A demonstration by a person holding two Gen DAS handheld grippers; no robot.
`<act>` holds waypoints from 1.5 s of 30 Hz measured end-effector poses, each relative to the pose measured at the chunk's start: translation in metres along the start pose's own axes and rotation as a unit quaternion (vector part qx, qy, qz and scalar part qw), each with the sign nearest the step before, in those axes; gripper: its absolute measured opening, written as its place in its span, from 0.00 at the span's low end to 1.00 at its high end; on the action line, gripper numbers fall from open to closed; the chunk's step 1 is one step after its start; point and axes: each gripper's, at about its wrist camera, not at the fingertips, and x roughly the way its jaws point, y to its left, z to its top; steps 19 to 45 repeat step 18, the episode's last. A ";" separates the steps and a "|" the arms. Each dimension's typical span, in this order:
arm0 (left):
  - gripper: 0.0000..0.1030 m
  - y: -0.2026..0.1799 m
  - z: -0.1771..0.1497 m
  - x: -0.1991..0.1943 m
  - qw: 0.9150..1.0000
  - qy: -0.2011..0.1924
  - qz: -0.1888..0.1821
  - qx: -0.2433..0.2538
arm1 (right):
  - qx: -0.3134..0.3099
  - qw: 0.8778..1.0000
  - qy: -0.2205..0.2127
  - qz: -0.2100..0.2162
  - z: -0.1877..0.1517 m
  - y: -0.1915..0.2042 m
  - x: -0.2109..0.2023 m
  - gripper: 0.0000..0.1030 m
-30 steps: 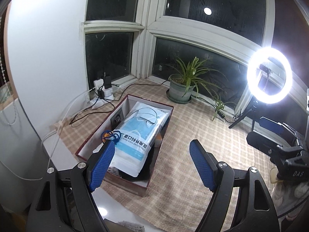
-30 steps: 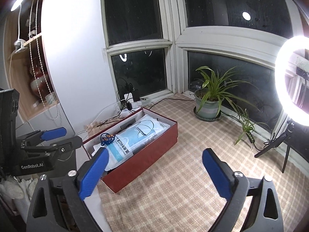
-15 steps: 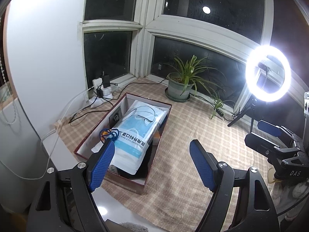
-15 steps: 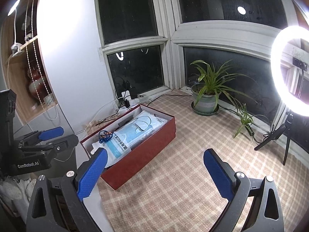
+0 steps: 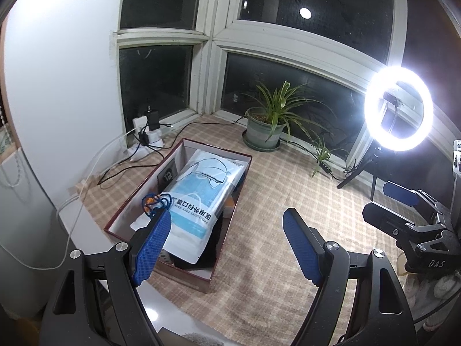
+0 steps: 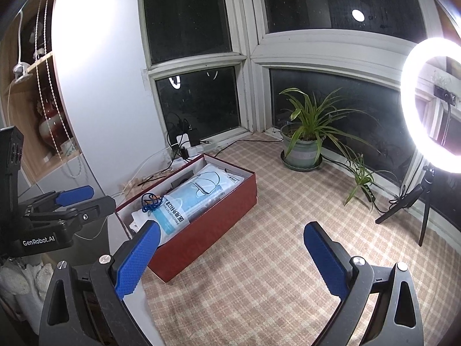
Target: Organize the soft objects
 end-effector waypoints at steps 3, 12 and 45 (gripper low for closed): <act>0.81 -0.001 0.001 0.001 1.000 0.001 -0.002 -0.001 | 0.001 1.000 0.001 -0.002 0.000 -0.002 0.000 0.95; 0.81 -0.004 0.002 0.002 1.000 -0.003 -0.005 0.002 | 0.004 1.000 0.008 0.000 -0.003 -0.006 0.003 0.95; 0.81 -0.003 0.004 0.004 1.000 -0.006 -0.004 0.003 | 0.003 1.000 0.010 -0.004 -0.004 -0.008 0.005 0.95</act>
